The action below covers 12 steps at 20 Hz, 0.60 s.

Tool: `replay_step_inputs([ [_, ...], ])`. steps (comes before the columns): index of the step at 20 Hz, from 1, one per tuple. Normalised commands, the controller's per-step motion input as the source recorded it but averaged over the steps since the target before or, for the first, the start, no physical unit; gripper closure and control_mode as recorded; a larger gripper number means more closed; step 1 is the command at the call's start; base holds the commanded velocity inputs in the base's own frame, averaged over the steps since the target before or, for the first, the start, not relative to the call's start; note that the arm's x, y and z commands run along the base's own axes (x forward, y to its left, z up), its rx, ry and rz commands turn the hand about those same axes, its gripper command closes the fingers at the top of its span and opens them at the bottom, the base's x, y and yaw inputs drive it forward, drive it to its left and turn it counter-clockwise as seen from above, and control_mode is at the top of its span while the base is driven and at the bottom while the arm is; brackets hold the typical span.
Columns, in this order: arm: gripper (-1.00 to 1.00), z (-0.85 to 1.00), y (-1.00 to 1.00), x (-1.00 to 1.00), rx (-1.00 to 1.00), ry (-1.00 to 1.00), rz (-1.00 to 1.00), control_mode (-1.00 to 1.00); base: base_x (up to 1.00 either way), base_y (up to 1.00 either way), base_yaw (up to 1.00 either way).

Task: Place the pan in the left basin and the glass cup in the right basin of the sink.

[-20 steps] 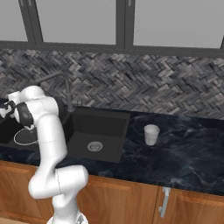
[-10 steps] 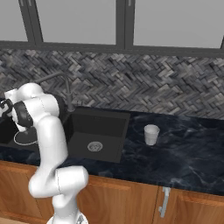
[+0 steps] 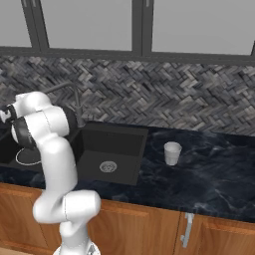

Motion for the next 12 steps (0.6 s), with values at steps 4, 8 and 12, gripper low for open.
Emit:
replay_step_inputs([
  [4,-1.00,0.25,-0.12,-0.36,-0.02,-0.07,-0.44,-1.00,0.00,0.00,0.00],
  [8,-1.00,0.23,-0.04,-0.38,-0.04,-0.06,-0.39,-1.00,0.00,0.00,0.00],
  [12,-1.00,0.25,-0.02,-0.37,-0.07,-0.08,-0.21,-1.00,0.00,0.00,0.00],
])
